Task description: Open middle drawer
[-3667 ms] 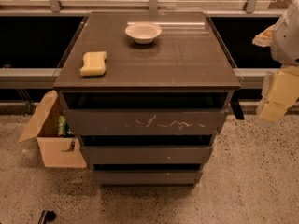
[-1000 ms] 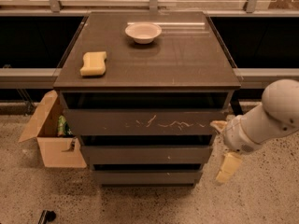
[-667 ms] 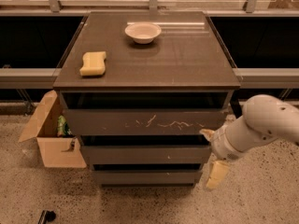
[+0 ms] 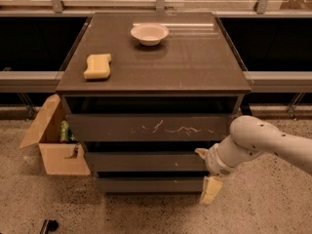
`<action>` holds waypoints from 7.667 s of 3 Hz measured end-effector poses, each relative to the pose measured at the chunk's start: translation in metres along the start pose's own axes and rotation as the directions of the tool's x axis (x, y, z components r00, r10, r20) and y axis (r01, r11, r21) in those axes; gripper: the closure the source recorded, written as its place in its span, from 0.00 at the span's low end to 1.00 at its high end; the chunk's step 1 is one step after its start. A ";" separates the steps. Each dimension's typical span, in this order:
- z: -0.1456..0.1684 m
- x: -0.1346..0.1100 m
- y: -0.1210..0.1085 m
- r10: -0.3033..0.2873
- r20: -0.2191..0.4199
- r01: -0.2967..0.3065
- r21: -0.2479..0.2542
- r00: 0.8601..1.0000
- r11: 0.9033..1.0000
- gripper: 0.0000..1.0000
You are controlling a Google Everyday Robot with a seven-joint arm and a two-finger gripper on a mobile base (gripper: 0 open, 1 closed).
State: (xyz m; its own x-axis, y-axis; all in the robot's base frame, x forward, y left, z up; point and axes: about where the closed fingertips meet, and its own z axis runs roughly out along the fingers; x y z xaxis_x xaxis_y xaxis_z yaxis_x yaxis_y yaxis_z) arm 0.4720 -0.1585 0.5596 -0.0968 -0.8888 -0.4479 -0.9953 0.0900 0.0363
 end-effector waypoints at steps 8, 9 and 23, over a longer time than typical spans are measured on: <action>0.120 0.044 -0.119 -0.156 -0.020 0.157 0.205 0.988 0.966 0.18; 0.126 0.044 -0.116 -0.143 -0.004 0.140 0.213 0.990 0.967 0.41; 0.124 0.043 -0.024 -0.104 -0.011 0.104 0.021 0.995 0.994 0.94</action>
Offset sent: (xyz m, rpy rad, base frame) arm 0.0288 0.0034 -0.0581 -0.0882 -0.0803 0.1332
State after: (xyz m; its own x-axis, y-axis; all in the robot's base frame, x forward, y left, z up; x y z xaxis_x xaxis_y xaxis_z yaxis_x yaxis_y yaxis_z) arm 0.4933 -0.1427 0.4284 0.0073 -0.8981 -0.4397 -0.9996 0.0062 -0.0293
